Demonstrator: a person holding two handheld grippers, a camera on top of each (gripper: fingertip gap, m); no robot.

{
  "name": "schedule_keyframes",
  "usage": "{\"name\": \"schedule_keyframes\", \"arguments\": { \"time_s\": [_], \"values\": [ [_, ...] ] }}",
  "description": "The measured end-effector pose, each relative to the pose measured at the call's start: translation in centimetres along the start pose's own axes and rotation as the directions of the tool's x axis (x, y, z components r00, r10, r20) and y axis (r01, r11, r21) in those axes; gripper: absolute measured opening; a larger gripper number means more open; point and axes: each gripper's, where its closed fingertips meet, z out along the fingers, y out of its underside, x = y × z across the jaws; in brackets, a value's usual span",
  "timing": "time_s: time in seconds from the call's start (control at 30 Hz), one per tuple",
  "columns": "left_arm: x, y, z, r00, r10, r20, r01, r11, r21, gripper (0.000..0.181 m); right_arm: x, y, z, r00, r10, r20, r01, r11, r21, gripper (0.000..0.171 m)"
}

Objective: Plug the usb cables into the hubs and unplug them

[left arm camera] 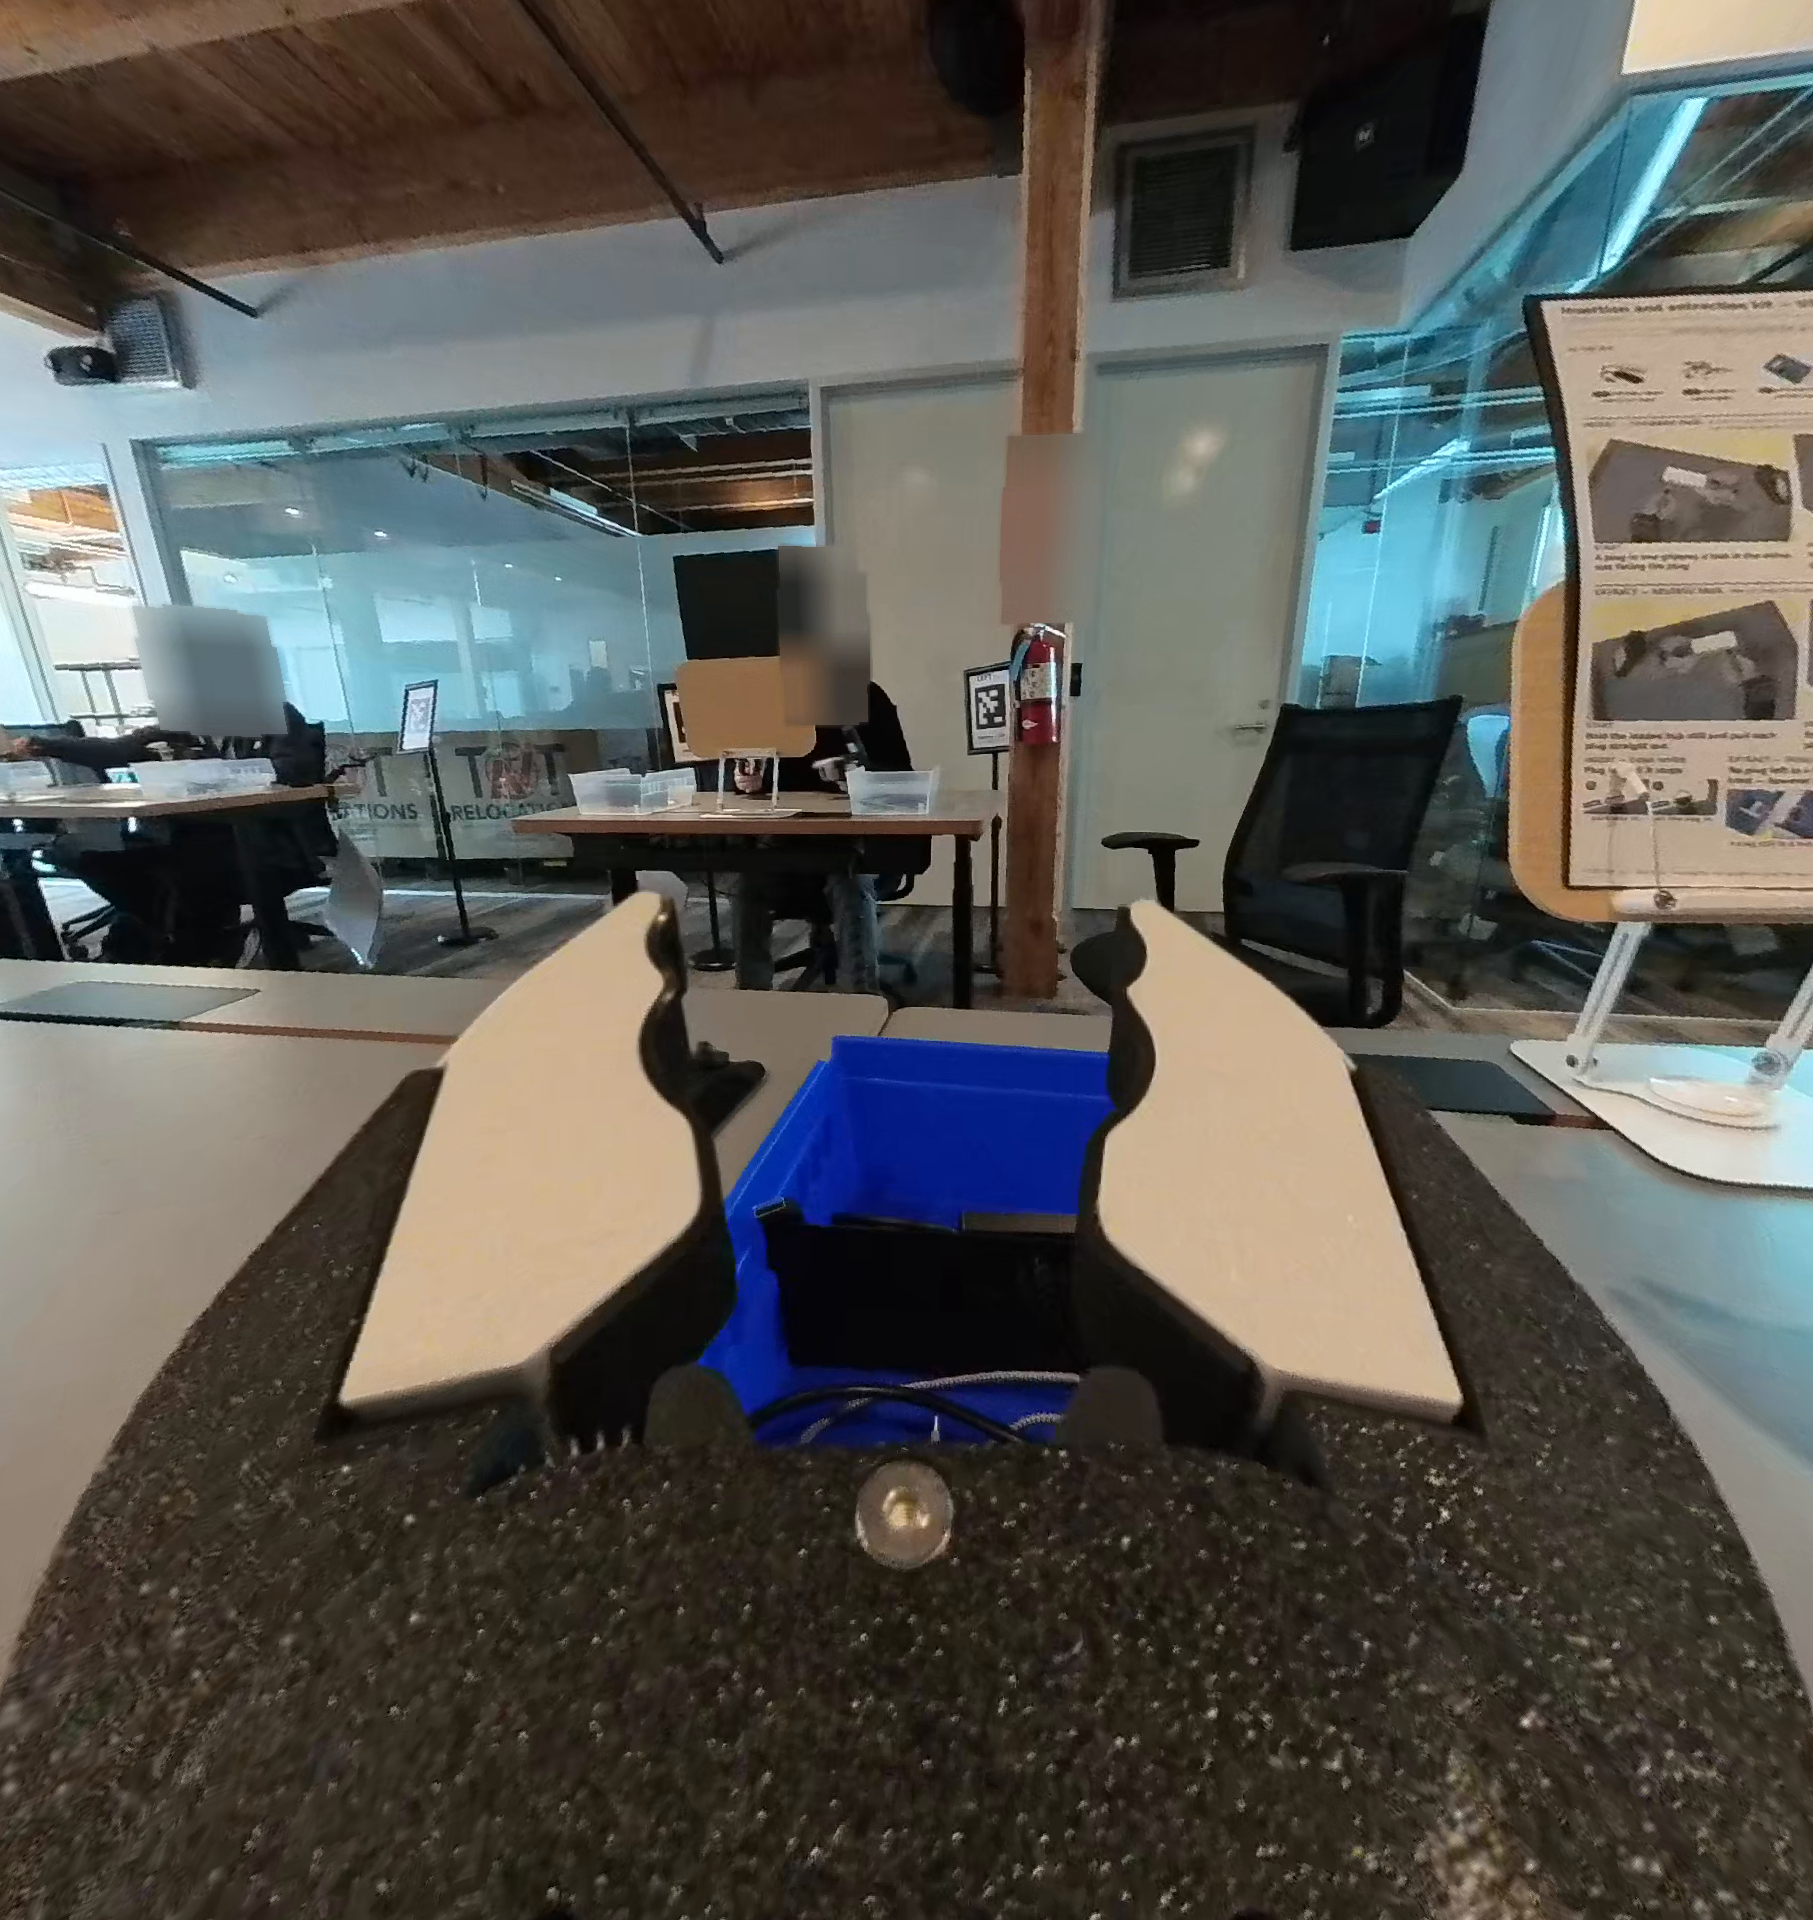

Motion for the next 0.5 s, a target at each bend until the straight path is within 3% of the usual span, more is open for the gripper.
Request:
{"name": "schedule_keyframes", "arguments": {
  "time_s": [0.1, 0.23, 0.37, 0.5],
  "values": [
    [-1.2, 0.1, -0.3, 0.997, 0.058, 0.056, -0.056, 0.998, -0.027, 0.08, -1.1, -0.7, 0.0, 0.997, 0.042, 0.063, -0.043, 0.999, 0.02, 0.017],
    [-4.9, -0.6, -2.0, 0.978, 0.068, 0.199, -0.065, 0.998, -0.021, 0.08, -1.3, -1.4, -0.2, 0.967, 0.214, 0.14, -0.218, 0.976, 0.014, 0.018],
    [-5.8, -1.2, -2.6, 0.98, -0.008, 0.198, 0.004, 1.0, 0.019, 0.081, -0.2, 0.1, -0.5, 0.967, 0.23, 0.105, -0.223, 0.972, -0.079, 0.019],
    [-4.7, -1.1, -2.2, 0.988, -0.031, 0.148, 0.027, 0.999, 0.025, 0.082, 0.1, 0.3, -0.5, 0.975, 0.202, 0.088, -0.195, 0.977, -0.082, 0.017]
  ]
}}
